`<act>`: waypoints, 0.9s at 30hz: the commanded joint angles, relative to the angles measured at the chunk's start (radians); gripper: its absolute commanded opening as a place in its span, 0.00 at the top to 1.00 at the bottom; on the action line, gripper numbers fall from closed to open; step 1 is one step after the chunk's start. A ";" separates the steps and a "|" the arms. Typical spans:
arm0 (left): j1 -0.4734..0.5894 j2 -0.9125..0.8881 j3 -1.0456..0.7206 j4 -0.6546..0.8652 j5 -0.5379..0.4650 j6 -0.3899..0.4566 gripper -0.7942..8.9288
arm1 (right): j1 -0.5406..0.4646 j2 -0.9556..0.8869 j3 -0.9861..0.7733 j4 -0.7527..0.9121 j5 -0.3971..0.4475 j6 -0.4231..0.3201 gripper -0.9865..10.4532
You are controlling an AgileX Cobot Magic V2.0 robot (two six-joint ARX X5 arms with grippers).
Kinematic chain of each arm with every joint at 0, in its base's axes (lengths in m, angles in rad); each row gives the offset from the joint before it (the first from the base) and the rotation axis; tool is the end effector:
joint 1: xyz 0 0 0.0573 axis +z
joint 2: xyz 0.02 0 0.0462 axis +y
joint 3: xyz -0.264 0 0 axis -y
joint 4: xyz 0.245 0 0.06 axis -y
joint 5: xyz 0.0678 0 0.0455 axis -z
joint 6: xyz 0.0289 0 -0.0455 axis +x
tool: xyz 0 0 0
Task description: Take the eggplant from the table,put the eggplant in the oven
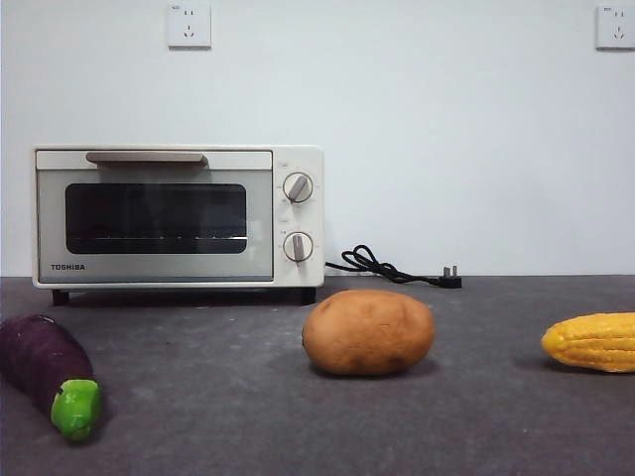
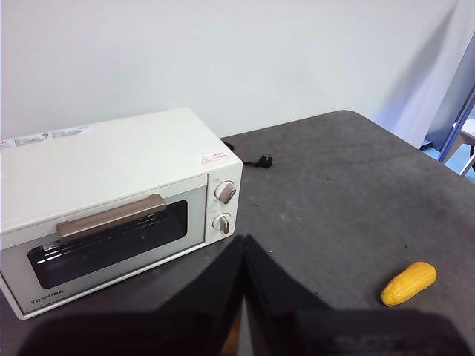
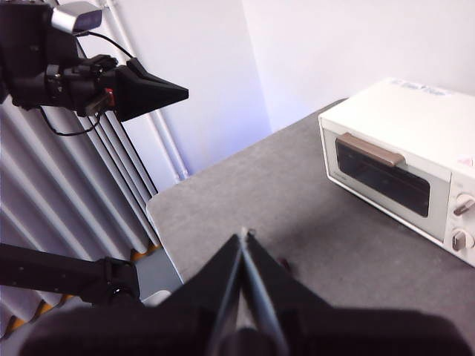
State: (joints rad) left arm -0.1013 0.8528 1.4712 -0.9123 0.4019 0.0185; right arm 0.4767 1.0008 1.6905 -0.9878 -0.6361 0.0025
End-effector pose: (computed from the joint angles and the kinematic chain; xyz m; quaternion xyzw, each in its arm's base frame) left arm 0.0999 -0.0215 0.4659 -0.0131 0.1425 -0.2476 0.9582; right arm 0.0947 0.0682 0.5012 0.0129 0.1487 0.5221 0.8397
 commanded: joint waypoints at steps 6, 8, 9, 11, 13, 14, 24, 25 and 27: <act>-0.003 0.031 0.002 0.013 -0.002 0.013 0.92 | 0.002 0.017 0.002 -0.010 -0.004 -0.007 0.39; -0.003 0.045 0.002 0.015 -0.002 0.019 0.92 | 0.002 0.018 0.002 -0.012 -0.004 -0.007 0.35; -0.003 0.052 0.002 0.016 -0.002 0.020 0.92 | 0.002 0.019 0.002 -0.012 -0.003 -0.007 0.34; -0.003 0.069 0.002 0.022 -0.002 0.020 0.92 | 0.002 0.023 0.002 -0.012 -0.004 -0.007 0.33; -0.003 0.088 0.002 0.031 -0.002 0.023 0.92 | 0.002 0.024 0.002 -0.017 -0.004 -0.007 0.33; -0.003 0.098 0.002 0.037 -0.002 0.030 0.92 | 0.002 0.025 0.002 -0.021 -0.004 -0.007 0.33; -0.002 0.241 0.002 0.147 -0.010 0.046 0.92 | 0.002 0.030 0.002 -0.063 -0.004 -0.007 0.33; 0.002 0.264 0.002 0.163 -0.010 0.054 0.92 | 0.002 0.030 0.002 -0.064 -0.004 -0.007 0.33; 0.013 0.309 0.002 0.194 -0.010 0.064 0.92 | 0.002 0.030 0.002 -0.067 -0.004 -0.007 0.33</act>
State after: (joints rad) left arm -0.0944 1.1450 1.4715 -0.7330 0.3950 0.0605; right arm 0.4767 1.0313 1.6905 -1.0557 -0.6365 0.0017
